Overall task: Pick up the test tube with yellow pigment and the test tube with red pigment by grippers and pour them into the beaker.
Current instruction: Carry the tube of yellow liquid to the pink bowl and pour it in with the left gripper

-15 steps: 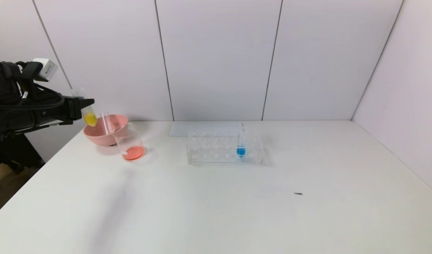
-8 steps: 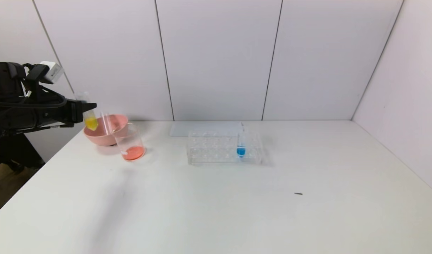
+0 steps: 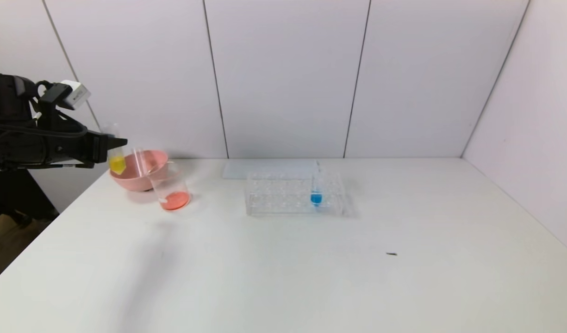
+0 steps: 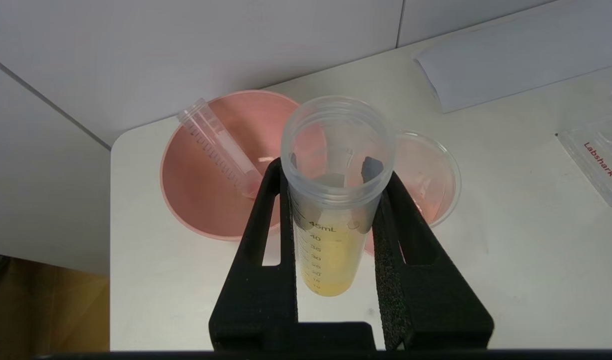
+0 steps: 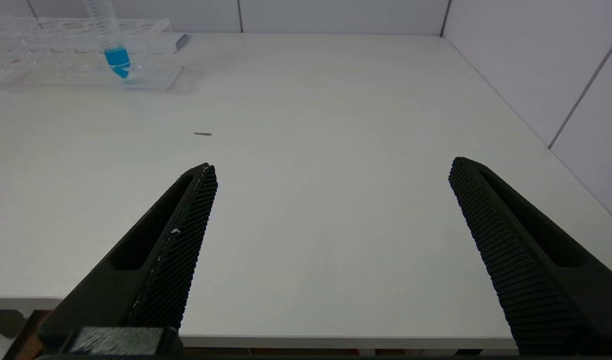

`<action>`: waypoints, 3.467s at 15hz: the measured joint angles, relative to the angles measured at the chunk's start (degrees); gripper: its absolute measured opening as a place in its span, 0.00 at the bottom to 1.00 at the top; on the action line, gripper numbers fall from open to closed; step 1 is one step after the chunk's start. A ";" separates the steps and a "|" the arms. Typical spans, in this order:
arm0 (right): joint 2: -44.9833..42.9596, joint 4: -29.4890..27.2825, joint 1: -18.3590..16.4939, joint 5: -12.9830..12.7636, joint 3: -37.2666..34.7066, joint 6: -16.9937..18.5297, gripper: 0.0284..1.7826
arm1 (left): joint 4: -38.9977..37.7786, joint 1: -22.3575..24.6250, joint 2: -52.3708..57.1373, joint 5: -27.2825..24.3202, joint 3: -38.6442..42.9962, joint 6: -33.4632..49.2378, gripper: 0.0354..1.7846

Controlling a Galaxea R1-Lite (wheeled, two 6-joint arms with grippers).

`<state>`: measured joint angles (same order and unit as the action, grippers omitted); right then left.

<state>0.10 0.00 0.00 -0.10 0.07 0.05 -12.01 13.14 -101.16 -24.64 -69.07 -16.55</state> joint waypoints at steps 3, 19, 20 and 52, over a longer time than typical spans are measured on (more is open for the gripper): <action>0.00 0.00 0.00 0.02 0.00 -0.05 0.95 | 1.56 0.09 -0.94 -0.06 -1.68 -1.33 0.24; 0.00 0.00 0.00 0.00 0.00 -0.02 0.95 | 24.02 0.24 -6.95 -6.81 -15.58 -17.64 0.24; 0.00 0.00 0.00 0.00 0.00 0.02 0.95 | 25.37 0.35 -6.95 -7.03 -16.26 -18.77 0.24; 0.00 0.00 0.00 0.00 0.00 -0.05 0.95 | 58.03 2.05 -16.64 -5.21 -44.24 -43.29 0.24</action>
<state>0.10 0.00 0.00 -0.10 0.07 0.00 46.02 15.19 -117.80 -29.84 -113.31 -59.84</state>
